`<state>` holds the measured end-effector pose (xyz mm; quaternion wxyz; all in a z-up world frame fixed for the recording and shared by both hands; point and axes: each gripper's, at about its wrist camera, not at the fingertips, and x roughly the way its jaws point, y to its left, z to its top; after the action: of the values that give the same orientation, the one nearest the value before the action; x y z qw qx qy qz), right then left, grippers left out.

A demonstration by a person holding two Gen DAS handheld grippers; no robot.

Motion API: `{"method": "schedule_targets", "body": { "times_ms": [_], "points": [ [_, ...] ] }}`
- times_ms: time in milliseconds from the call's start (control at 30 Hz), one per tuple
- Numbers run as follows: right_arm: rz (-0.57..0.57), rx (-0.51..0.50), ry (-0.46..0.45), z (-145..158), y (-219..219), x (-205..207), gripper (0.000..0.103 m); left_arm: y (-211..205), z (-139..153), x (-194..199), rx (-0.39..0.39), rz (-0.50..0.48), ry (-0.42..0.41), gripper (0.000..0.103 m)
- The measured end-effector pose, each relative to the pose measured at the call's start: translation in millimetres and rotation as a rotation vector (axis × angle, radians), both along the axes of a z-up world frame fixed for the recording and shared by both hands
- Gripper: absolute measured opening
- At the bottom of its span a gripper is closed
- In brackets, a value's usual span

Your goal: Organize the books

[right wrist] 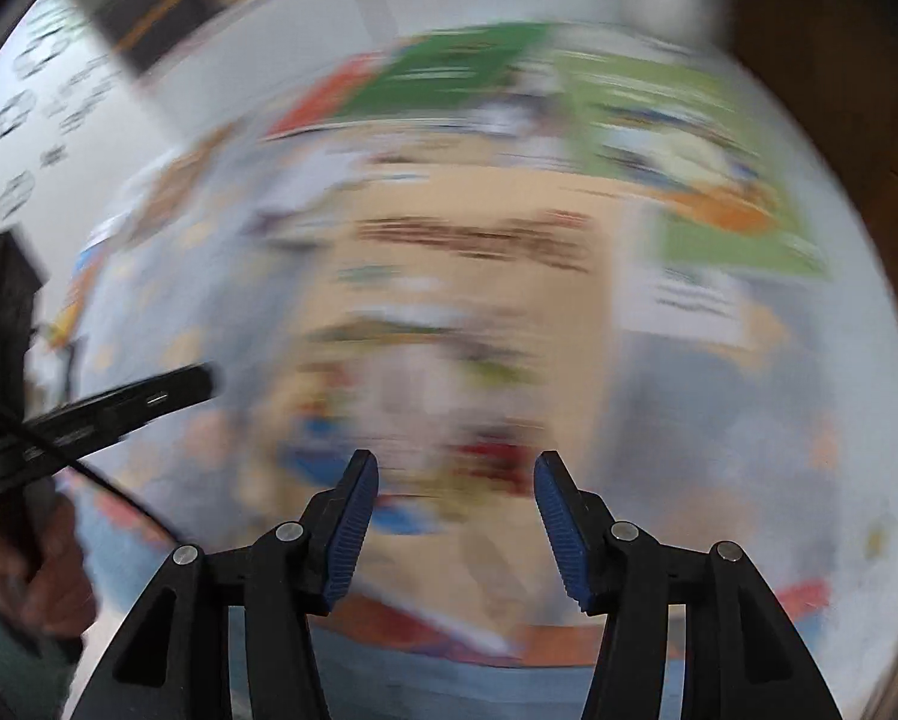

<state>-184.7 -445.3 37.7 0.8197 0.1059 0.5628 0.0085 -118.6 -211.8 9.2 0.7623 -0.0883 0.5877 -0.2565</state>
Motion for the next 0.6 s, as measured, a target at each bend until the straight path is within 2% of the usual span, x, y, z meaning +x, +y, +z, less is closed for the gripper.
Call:
{"method": "schedule_targets", "body": {
  "times_ms": [67, 100, 133, 200, 300, 400, 433, 500, 600],
  "points": [
    [-0.061, -0.032, 0.014, -7.4, -22.7, -1.4, 0.049, -7.7, -6.7, -3.4, 0.007, 0.000, 0.002, 0.027],
    [-0.075, -0.037, 0.029, -10.7, -27.7, -2.0, 0.038, -10.5, -10.3, -6.3, -0.003, -0.002, 0.011, 0.027],
    [-0.080, -0.028, 0.047, -16.3, -26.4, -0.2, 0.037, -12.9, -15.3, -10.2, -0.018, 0.001, 0.028, 0.026],
    [-0.078, -0.024, 0.058, -23.1, -24.8, 0.5, 0.037, -10.8, -14.6, -10.8, -0.035, 0.009, 0.017, 0.026],
    [-0.016, -0.020, 0.064, -23.7, -15.0, 5.2, 0.037, -9.3, -17.6, -14.8, -0.082, 0.020, 0.054, 0.026],
    [0.025, -0.053, 0.073, -19.7, -5.9, 10.4, 0.037, -1.7, -15.9, -17.5, -0.077, 0.029, 0.058, 0.026],
    [0.020, -0.073, 0.073, -18.1, -4.4, 7.5, 0.037, 0.3, -15.2, -17.1, -0.069, 0.030, 0.056, 0.026],
    [0.003, -0.052, 0.072, -16.8, -12.1, 5.6, 0.037, 4.1, -9.6, -11.7, -0.041, 0.031, 0.034, 0.026],
    [-0.051, -0.034, 0.066, -14.2, -32.5, 9.8, 0.037, 3.8, -0.8, 4.0, -0.044, 0.033, 0.007, 0.026]
  ]
}}
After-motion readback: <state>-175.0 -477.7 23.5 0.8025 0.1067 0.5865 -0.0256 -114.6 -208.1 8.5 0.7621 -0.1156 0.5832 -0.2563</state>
